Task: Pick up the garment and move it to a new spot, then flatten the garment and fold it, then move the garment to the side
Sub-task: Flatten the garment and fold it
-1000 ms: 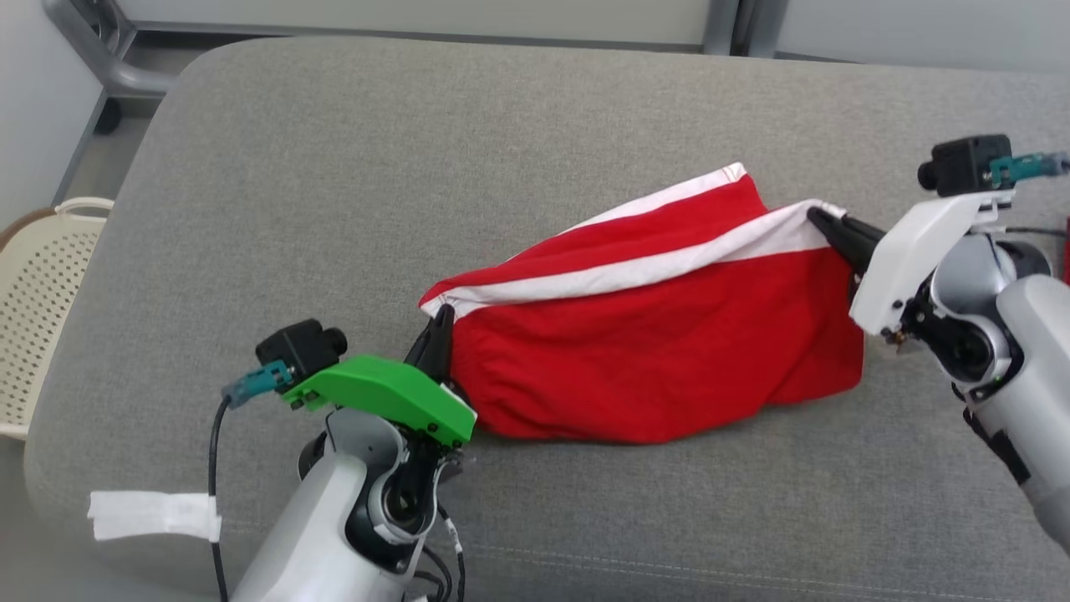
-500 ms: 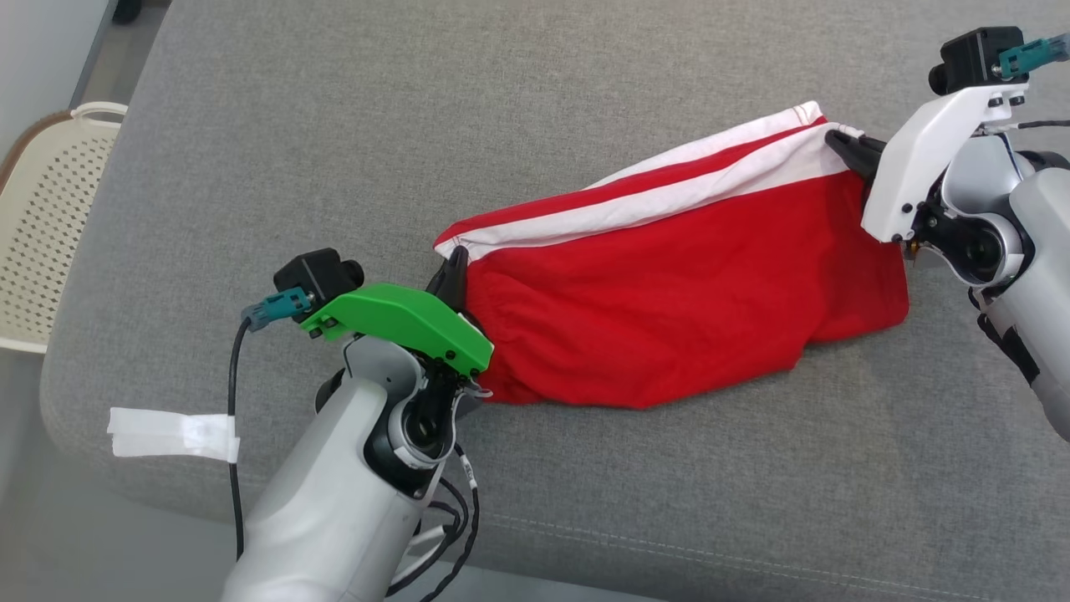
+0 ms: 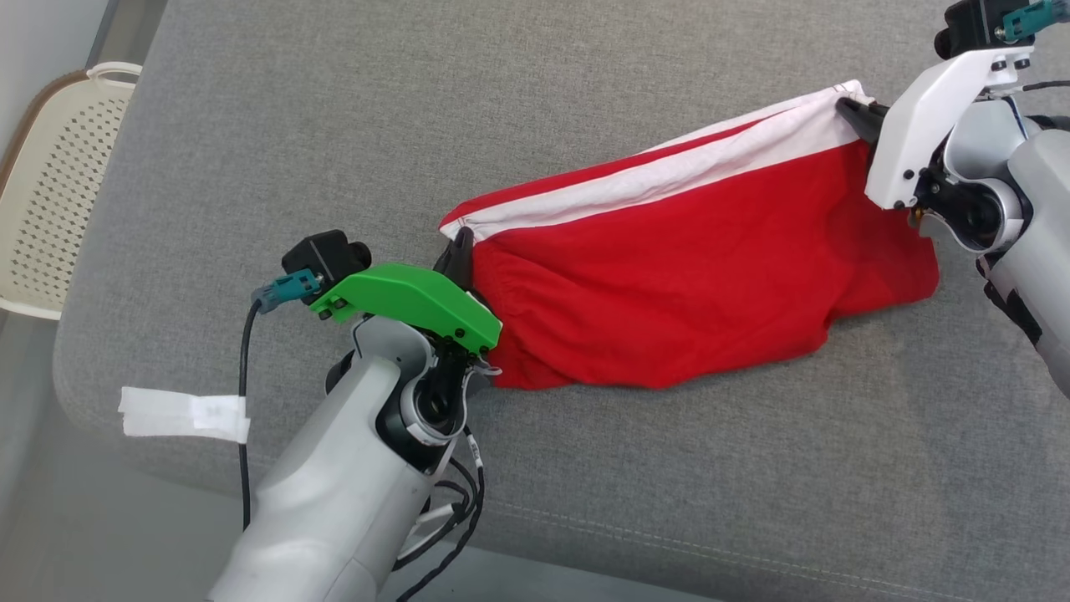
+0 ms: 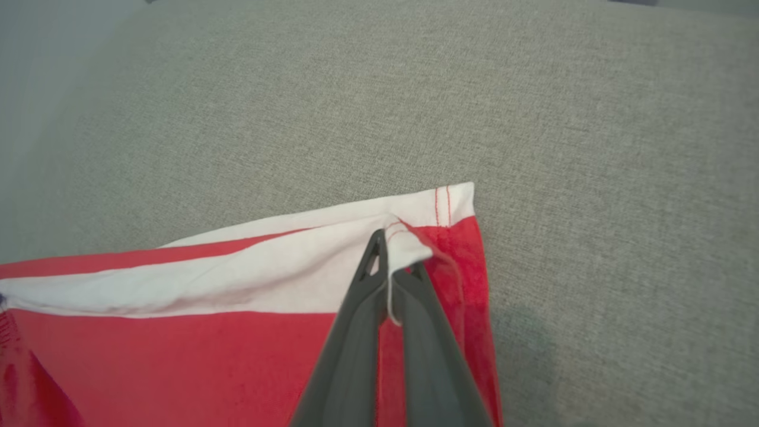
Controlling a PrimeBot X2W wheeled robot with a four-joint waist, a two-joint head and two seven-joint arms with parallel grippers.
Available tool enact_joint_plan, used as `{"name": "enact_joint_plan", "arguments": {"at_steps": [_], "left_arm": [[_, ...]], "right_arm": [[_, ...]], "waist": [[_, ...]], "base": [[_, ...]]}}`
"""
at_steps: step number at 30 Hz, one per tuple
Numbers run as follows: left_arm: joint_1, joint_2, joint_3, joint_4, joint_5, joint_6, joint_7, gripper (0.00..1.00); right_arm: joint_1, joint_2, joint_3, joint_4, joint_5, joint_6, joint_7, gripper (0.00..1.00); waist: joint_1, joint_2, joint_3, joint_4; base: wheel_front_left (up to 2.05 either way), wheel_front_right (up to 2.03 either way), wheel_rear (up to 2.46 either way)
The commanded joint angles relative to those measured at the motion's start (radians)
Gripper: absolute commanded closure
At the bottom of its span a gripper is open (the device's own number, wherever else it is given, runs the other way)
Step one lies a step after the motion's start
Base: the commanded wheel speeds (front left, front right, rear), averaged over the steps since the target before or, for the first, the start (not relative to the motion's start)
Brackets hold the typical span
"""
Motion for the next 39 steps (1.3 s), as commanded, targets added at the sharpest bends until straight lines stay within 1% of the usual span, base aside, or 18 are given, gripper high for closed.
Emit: {"name": "enact_joint_plan", "arguments": {"at_steps": [1, 2, 4, 5, 6, 7, 9, 10, 11, 14, 18, 22, 24, 25, 26, 29, 36, 39], "left_arm": [[-0.024, 0.002, -0.006, 0.012, -0.012, -0.006, -0.010, 1.00], [-0.028, 0.002, -0.009, 0.021, -0.018, -0.005, -0.013, 1.00], [-0.040, 0.002, -0.021, 0.034, -0.023, -0.006, -0.019, 1.00], [-0.045, 0.002, -0.027, 0.041, -0.027, -0.008, -0.021, 1.00], [-0.049, 0.002, -0.036, 0.050, -0.022, -0.009, -0.023, 0.99], [-0.052, 0.002, -0.042, 0.057, -0.019, -0.010, -0.024, 0.69], [-0.061, 0.002, -0.056, 0.068, -0.011, -0.014, -0.020, 0.44], [-0.063, 0.002, -0.064, 0.073, -0.005, -0.016, -0.017, 0.18], [-0.066, 0.004, -0.072, 0.078, 0.003, -0.019, -0.014, 0.01], [-0.066, 0.023, -0.094, 0.084, 0.024, -0.025, -0.005, 0.00], [-0.052, 0.065, -0.119, 0.065, 0.057, -0.025, -0.002, 0.00], [-0.030, 0.131, -0.152, 0.026, 0.119, -0.002, -0.029, 0.00], [-0.023, 0.143, -0.158, 0.012, 0.129, 0.004, -0.038, 0.00], [-0.016, 0.157, -0.164, -0.003, 0.146, 0.010, -0.048, 0.00], [0.002, 0.183, -0.171, -0.037, 0.166, 0.026, -0.063, 0.00], [0.034, 0.216, -0.178, -0.091, 0.181, 0.048, -0.076, 0.00], [0.124, 0.261, -0.173, -0.233, 0.191, 0.107, -0.099, 0.00], [0.162, 0.274, -0.170, -0.291, 0.196, 0.131, -0.109, 0.00]], "right_arm": [[-0.022, -0.004, 0.015, 0.015, 0.006, 0.000, -0.014, 1.00], [-0.028, -0.001, 0.023, 0.024, 0.011, 0.000, -0.024, 0.98], [-0.040, 0.006, 0.038, 0.042, 0.016, 0.000, -0.040, 0.55], [-0.046, 0.009, 0.046, 0.051, 0.019, 0.000, -0.048, 0.16], [-0.052, 0.011, 0.060, 0.055, 0.017, 0.000, -0.052, 0.00], [-0.057, 0.011, 0.069, 0.058, 0.020, 0.000, -0.056, 0.00], [-0.065, 0.008, 0.087, 0.064, 0.035, 0.000, -0.059, 0.00], [-0.069, 0.004, 0.096, 0.064, 0.040, 0.000, -0.061, 0.00], [-0.072, -0.001, 0.106, 0.064, 0.047, 0.000, -0.062, 0.00], [-0.076, -0.019, 0.133, 0.059, 0.066, 0.000, -0.062, 0.00], [-0.083, -0.047, 0.161, 0.045, 0.091, 0.000, -0.077, 0.00], [-0.070, -0.085, 0.180, 0.021, 0.122, 0.000, -0.110, 0.00], [-0.062, -0.093, 0.183, 0.014, 0.130, 0.000, -0.120, 0.00], [-0.051, -0.102, 0.188, 0.006, 0.137, 0.000, -0.133, 0.00], [-0.032, -0.118, 0.194, -0.008, 0.154, 0.000, -0.162, 0.00], [0.002, -0.139, 0.200, -0.033, 0.183, 0.000, -0.203, 0.00], [0.090, -0.156, 0.216, -0.075, 0.233, 0.000, -0.295, 0.00], [0.129, -0.144, 0.221, -0.070, 0.253, 0.000, -0.324, 0.00]], "waist": [[-0.0001, 0.0000, 0.004, 0.001], [-0.0001, 0.0000, 0.005, 0.000], [-0.0001, 0.0000, 0.006, 0.000], [-0.0001, 0.0000, 0.007, 0.000], [-0.0001, 0.0000, 0.006, 0.000], [-0.0001, 0.0000, 0.005, -0.001], [-0.0001, 0.0000, 0.002, -0.001], [-0.0001, 0.0000, 0.000, -0.001], [-0.0001, 0.0000, -0.003, -0.001], [-0.0001, 0.0000, -0.014, -0.004], [-0.0001, 0.0000, -0.033, -0.014], [-0.0001, 0.0000, -0.059, -0.028], [-0.0001, 0.0000, -0.067, -0.031], [-0.0001, 0.0000, -0.075, -0.035], [-0.0001, 0.0000, -0.092, -0.043], [-0.0001, 0.0000, -0.117, -0.057], [-0.0001, 0.0000, -0.148, -0.082], [-0.0001, 0.0000, -0.151, -0.085]], "base": [[0.00, 0.00, 0.00], [0.00, 0.00, 0.00], [0.00, 0.00, 0.00], [0.00, 0.00, 0.00], [0.00, 0.00, 0.00], [0.00, 0.00, 0.00], [0.00, 0.00, 0.00], [0.00, 0.00, 0.00], [0.00, 0.00, 0.00], [0.00, 0.00, 0.00], [0.00, 0.00, 0.00], [0.00, 0.00, 0.00], [0.00, 0.00, 0.00], [0.00, 0.00, 0.00], [0.00, 0.00, 0.00], [0.00, 0.00, 0.00], [0.00, 0.00, 0.00], [0.00, 0.00, 0.00]]}}
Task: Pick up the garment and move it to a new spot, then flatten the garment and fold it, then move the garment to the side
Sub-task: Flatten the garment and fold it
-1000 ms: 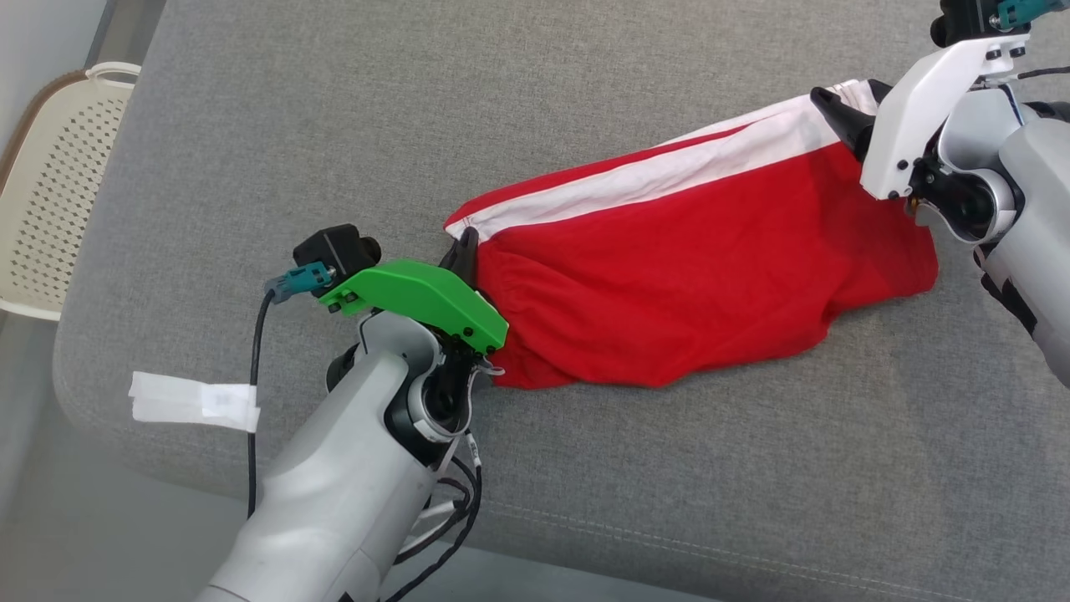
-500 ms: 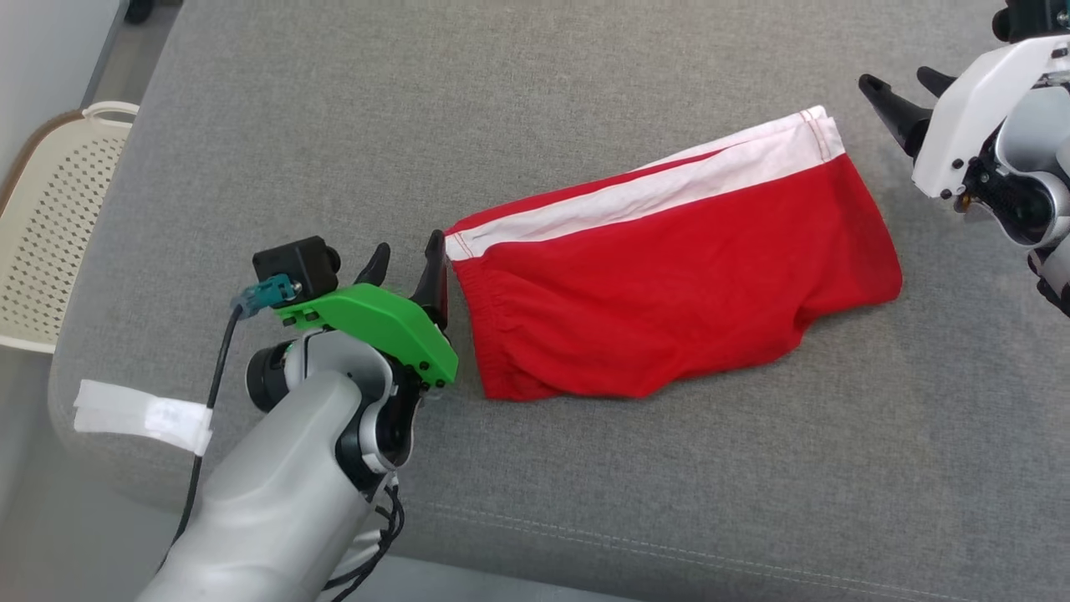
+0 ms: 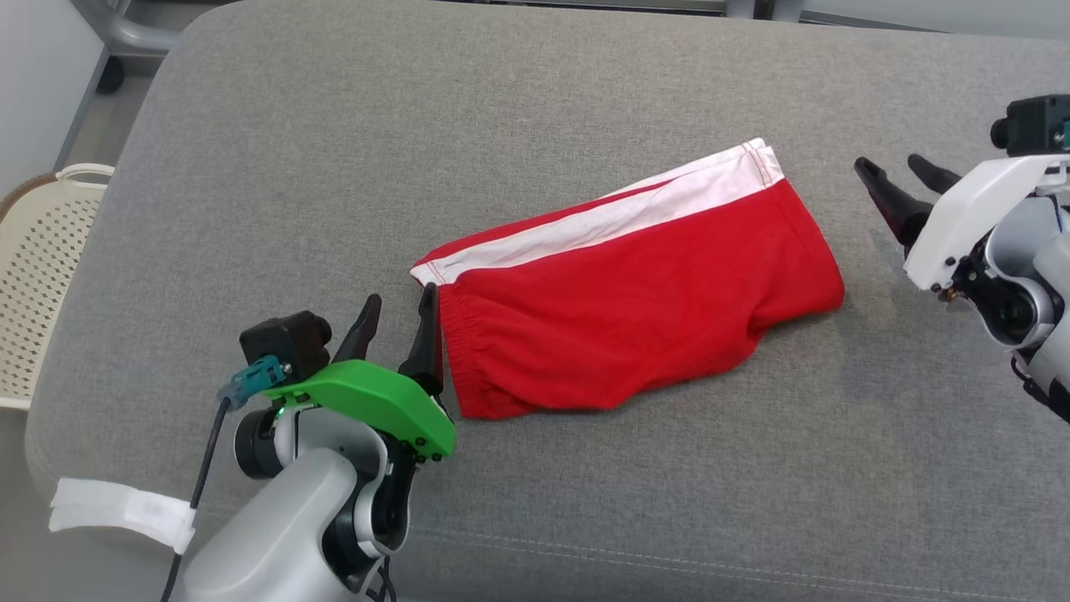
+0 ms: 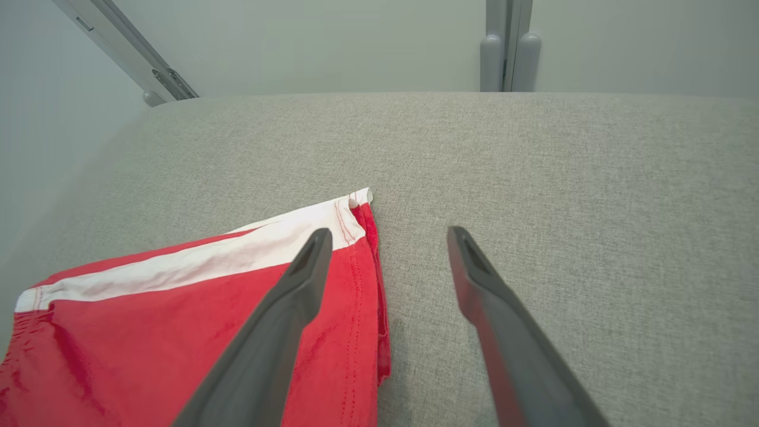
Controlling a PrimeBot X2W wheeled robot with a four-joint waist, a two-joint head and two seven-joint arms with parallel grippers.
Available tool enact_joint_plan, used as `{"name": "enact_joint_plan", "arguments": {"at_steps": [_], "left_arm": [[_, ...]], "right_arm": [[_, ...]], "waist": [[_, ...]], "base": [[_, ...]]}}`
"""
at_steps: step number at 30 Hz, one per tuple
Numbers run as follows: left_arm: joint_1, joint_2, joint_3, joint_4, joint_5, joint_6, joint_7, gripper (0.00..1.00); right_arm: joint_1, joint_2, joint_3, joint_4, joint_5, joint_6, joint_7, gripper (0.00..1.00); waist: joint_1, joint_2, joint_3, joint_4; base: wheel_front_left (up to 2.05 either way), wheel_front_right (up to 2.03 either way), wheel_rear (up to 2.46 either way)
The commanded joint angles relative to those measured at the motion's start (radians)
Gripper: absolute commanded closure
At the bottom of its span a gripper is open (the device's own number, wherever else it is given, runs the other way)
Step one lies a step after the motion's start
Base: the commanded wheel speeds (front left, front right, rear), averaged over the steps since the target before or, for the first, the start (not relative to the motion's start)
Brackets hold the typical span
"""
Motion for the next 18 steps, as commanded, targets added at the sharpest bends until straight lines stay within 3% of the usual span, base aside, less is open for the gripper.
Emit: {"name": "enact_joint_plan", "arguments": {"at_steps": [1, 9, 18], "left_arm": [[0.020, 0.012, 0.003, -0.015, 0.010, 0.009, -0.007, 0.00], [0.087, 0.037, 0.008, -0.128, 0.022, 0.060, -0.021, 0.00], [0.112, 0.055, 0.006, -0.194, 0.032, 0.080, -0.018, 0.00]], "right_arm": [[0.024, 0.010, 0.005, 0.006, 0.008, 0.000, -0.010, 0.00], [0.083, 0.063, 0.014, 0.085, 0.053, 0.000, -0.052, 0.00], [0.048, 0.113, 0.012, 0.245, 0.080, 0.000, -0.025, 0.00]], "waist": [[0.0000, -0.0001, -0.003, -0.001], [0.0000, -0.0001, 0.009, 0.043], [0.0000, -0.0001, 0.025, 0.117]], "base": [[0.00, 0.00, 0.00], [0.00, 0.00, 0.00], [0.00, 0.00, 0.00]]}}
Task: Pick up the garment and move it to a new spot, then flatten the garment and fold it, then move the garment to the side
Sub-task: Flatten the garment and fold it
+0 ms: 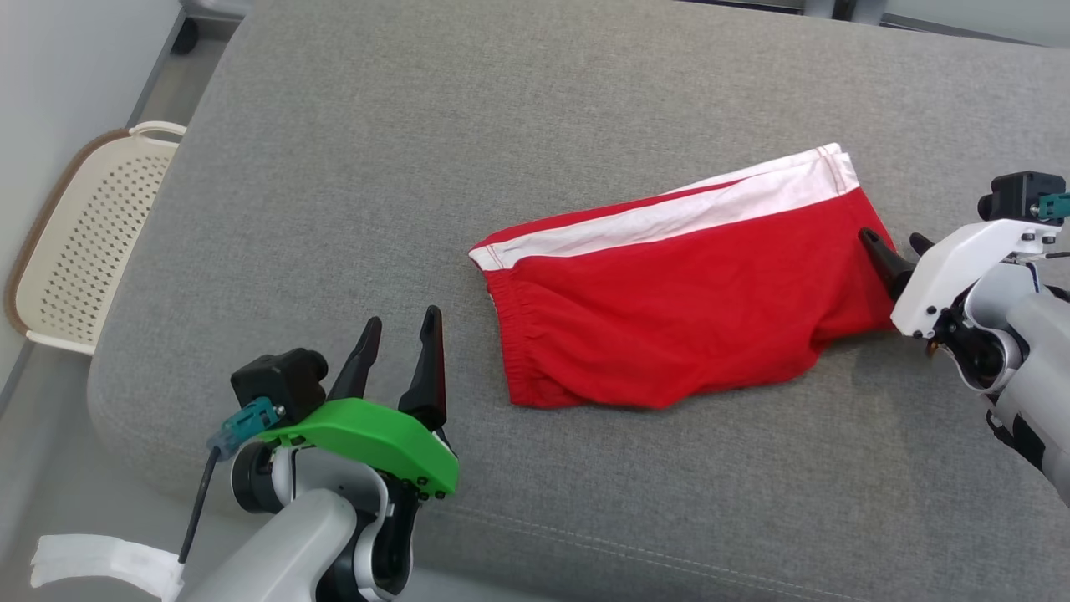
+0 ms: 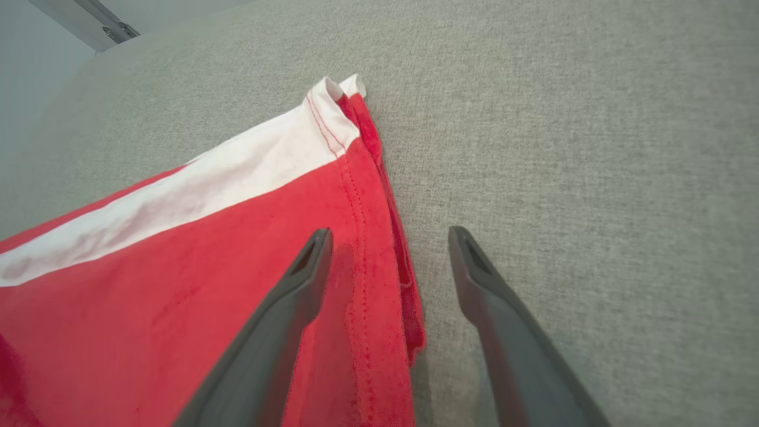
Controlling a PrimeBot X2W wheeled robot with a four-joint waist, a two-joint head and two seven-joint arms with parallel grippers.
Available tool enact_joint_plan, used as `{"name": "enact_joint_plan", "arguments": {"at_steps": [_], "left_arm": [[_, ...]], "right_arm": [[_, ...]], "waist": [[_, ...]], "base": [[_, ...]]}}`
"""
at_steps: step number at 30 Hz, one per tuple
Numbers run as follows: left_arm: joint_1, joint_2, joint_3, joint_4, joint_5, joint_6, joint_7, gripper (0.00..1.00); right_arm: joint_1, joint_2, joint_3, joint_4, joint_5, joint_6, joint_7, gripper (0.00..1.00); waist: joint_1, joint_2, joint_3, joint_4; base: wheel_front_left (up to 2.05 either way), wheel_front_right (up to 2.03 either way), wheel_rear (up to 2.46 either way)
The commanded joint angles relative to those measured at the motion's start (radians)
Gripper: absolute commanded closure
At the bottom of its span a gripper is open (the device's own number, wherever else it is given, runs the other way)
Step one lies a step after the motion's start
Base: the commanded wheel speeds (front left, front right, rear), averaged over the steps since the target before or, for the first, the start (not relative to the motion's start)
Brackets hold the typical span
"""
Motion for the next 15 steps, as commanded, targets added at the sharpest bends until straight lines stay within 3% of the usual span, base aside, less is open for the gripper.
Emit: {"name": "enact_joint_plan", "arguments": {"at_steps": [1, 15], "left_arm": [[0.011, 0.006, 0.001, -0.007, 0.014, 0.002, -0.001, 0.00], [0.002, -0.012, -0.017, -0.014, 0.017, -0.008, 0.006, 0.00]], "right_arm": [[-0.014, 0.000, -0.004, 0.021, 0.008, 0.000, 0.008, 0.00], [-0.095, 0.035, 0.016, 0.210, 0.010, 0.000, 0.141, 0.00]], "waist": [[0.0001, 0.0000, 0.009, 0.028], [0.0001, 0.0000, 0.030, 0.104]], "base": [[0.00, 0.00, 0.00], [0.00, 0.00, 0.00]]}}
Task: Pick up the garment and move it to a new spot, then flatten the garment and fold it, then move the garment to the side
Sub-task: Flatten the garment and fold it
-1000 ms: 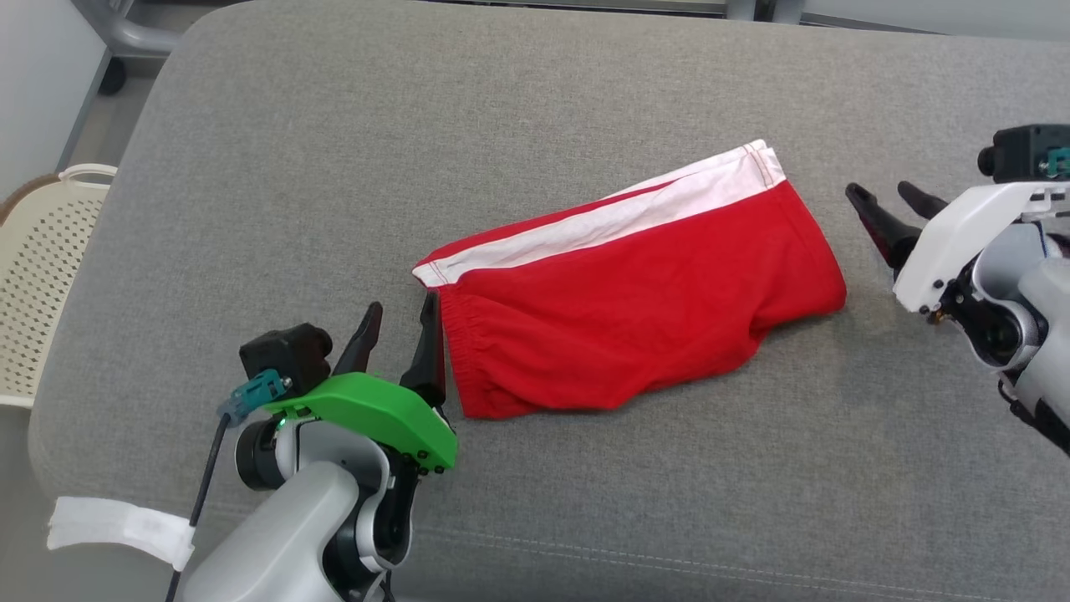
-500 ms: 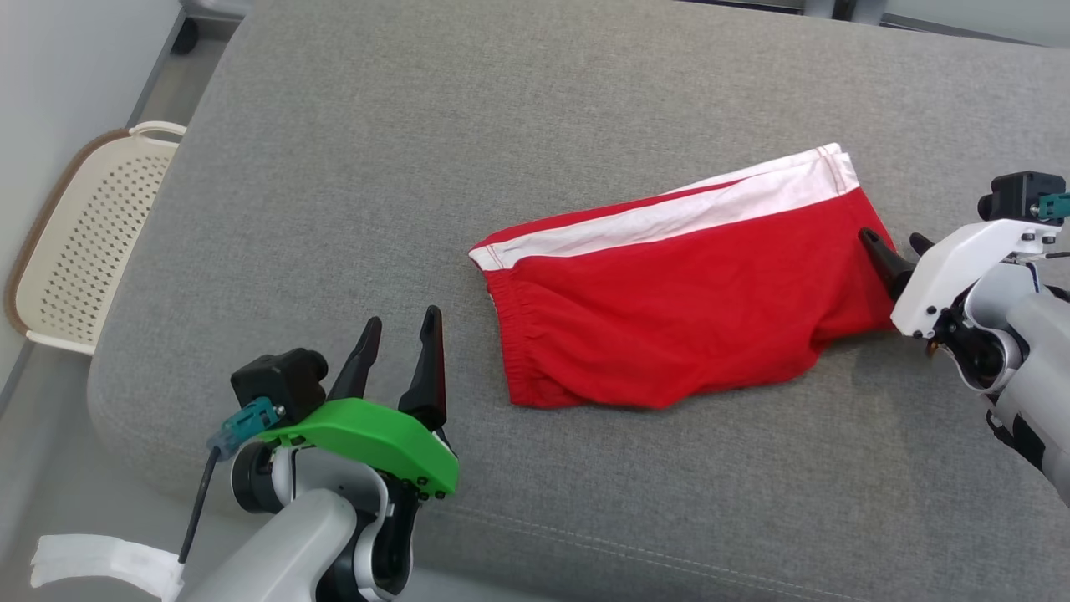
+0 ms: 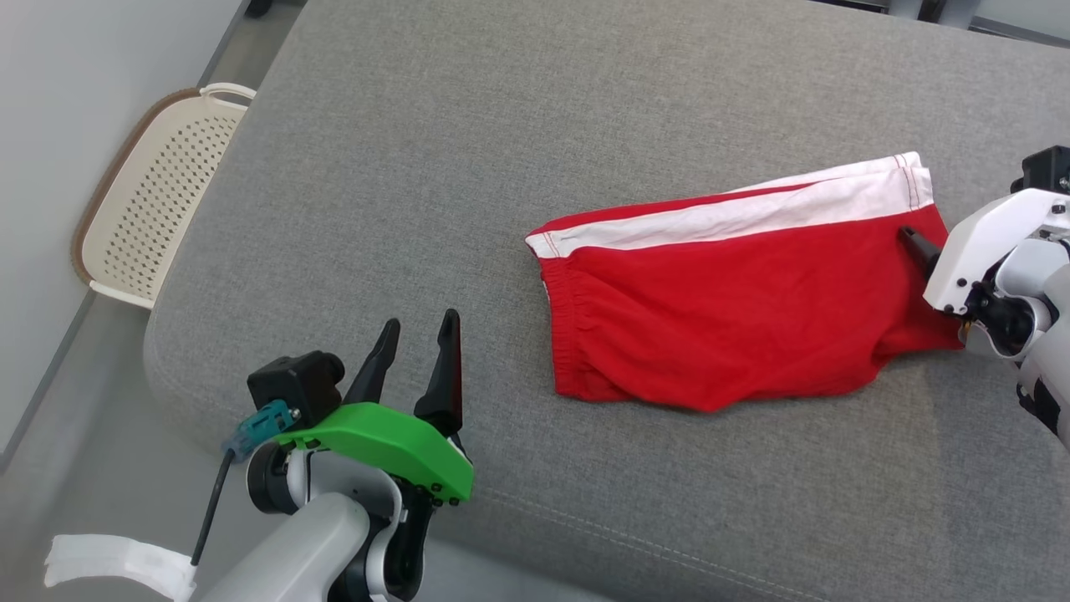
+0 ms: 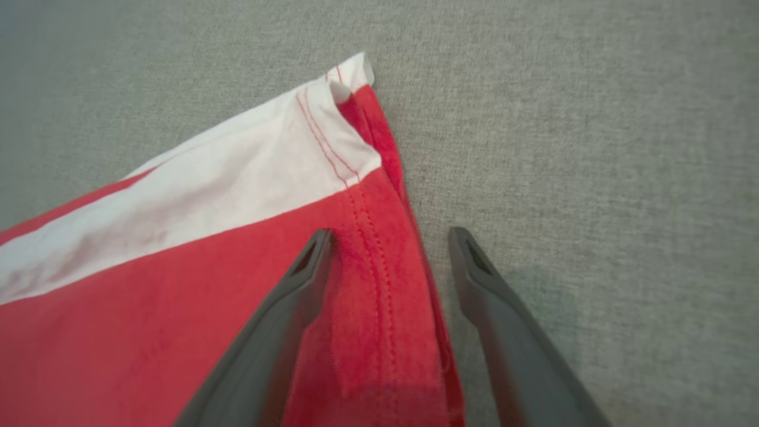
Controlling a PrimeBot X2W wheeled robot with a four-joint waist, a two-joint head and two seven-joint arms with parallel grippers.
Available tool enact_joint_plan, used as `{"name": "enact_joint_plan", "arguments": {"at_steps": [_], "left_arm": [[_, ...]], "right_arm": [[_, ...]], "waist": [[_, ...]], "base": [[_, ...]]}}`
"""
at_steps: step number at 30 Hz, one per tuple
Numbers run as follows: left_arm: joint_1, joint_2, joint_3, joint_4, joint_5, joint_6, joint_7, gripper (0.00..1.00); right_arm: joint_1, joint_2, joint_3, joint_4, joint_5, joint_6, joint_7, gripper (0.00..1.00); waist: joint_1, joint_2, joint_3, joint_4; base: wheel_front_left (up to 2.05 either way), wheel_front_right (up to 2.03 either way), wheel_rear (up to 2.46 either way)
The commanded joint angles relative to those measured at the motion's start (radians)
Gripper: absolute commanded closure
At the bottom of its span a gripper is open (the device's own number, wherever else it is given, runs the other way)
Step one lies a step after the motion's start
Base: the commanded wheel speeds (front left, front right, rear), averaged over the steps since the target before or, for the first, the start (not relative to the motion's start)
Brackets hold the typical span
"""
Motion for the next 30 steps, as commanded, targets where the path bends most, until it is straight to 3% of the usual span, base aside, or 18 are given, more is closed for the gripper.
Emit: {"name": "enact_joint_plan", "arguments": {"at_steps": [1, 5, 6, 7, 9, 10, 20, 30], "left_arm": [[-0.001, -0.004, -0.002, 0.004, 0.009, -0.005, 0.000, 0.00], [-0.004, -0.008, 0.001, 0.006, 0.006, -0.006, -0.002, 0.00], [-0.004, -0.008, 0.002, 0.007, 0.006, -0.006, -0.003, 0.00], [-0.004, -0.008, 0.004, 0.008, 0.006, -0.005, -0.004, 0.00], [-0.003, -0.007, 0.007, 0.009, 0.005, -0.004, -0.005, 0.00], [-0.002, -0.004, 0.009, 0.009, 0.005, -0.003, -0.006, 0.00], [0.013, 0.009, 0.020, 0.005, 0.006, 0.000, -0.009, 0.00], [0.045, 0.034, 0.027, -0.022, -0.002, 0.007, -0.004, 0.00]], "right_arm": [[-0.003, 0.008, 0.009, 0.021, 0.000, 0.000, 0.023, 0.00], [-0.004, 0.027, 0.020, 0.032, 0.006, 0.000, 0.080, 0.00], [-0.002, 0.032, 0.023, 0.028, 0.008, 0.000, 0.092, 0.15], [-0.002, 0.034, 0.028, 0.022, 0.004, 0.000, 0.101, 0.52], [-0.005, 0.029, 0.038, 0.011, -0.007, 0.000, 0.109, 0.78], [-0.008, 0.025, 0.045, 0.006, -0.014, 0.000, 0.109, 1.00], [-0.032, -0.001, 0.039, -0.023, -0.006, -0.001, 0.072, 1.00], [0.047, -0.050, 0.032, -0.114, 0.036, -0.001, 0.080, 1.00]], "waist": [[0.0000, 0.0000, 0.007, 0.011], [0.0000, 0.0000, 0.011, 0.018], [0.0000, 0.0000, 0.012, 0.018], [0.0000, 0.0000, 0.012, 0.017], [0.0000, 0.0000, 0.011, 0.013], [0.0000, 0.0000, 0.010, 0.009], [0.0000, 0.0000, -0.019, -0.064], [0.0000, 0.0000, -0.070, -0.215]], "base": [[0.00, 0.00, 0.00], [0.00, 0.00, 0.00], [0.00, 0.00, 0.00], [0.00, 0.00, 0.00], [0.00, 0.00, 0.00], [0.00, 0.00, 0.00], [0.00, 0.00, 0.00], [0.00, 0.00, 0.00]]}}
